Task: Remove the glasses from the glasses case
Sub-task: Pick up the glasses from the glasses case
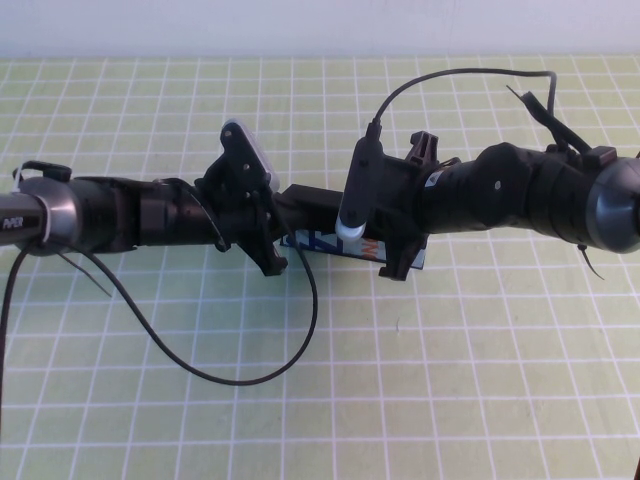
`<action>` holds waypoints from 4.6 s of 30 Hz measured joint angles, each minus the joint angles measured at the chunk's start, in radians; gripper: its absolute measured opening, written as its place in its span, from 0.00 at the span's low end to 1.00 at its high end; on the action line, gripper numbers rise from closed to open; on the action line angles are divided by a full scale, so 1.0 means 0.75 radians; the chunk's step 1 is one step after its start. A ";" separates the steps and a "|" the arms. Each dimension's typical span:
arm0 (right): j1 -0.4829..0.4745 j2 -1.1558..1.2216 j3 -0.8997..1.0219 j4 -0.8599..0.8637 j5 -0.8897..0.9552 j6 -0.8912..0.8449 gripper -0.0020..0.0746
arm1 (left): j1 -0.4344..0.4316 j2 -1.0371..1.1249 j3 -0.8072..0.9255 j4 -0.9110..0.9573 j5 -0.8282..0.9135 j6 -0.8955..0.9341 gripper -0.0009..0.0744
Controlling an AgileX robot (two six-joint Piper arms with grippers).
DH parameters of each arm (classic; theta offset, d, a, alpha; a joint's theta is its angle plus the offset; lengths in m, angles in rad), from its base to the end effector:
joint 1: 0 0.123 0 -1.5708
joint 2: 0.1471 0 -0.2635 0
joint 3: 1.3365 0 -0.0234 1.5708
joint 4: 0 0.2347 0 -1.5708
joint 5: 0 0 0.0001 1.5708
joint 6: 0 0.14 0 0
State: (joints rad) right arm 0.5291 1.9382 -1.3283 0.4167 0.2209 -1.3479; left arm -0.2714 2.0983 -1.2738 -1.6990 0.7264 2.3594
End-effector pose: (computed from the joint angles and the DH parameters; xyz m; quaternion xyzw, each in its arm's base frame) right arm 0.3813 0.2374 0.1629 -0.6242 0.6638 -0.0440 0.4095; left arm 0.3987 -0.2067 0.1268 0.5031 0.6832 -0.2350 0.4743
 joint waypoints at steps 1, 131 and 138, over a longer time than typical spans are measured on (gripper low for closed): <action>0.000 0.000 0.000 0.000 0.000 0.000 0.02 | 0.000 0.000 0.000 0.000 -0.009 0.000 0.01; -0.185 0.398 -0.866 -0.124 0.917 1.120 0.01 | 0.000 0.189 -0.358 0.390 0.220 -0.867 0.01; -0.203 0.412 -0.960 -0.191 1.049 1.120 0.01 | 0.000 0.189 -0.358 0.411 0.263 -0.955 0.01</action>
State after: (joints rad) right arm 0.3772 2.2476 -2.0480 0.2738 1.0077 -0.5078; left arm -0.2714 2.2404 -1.5423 -1.3909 0.9236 1.6434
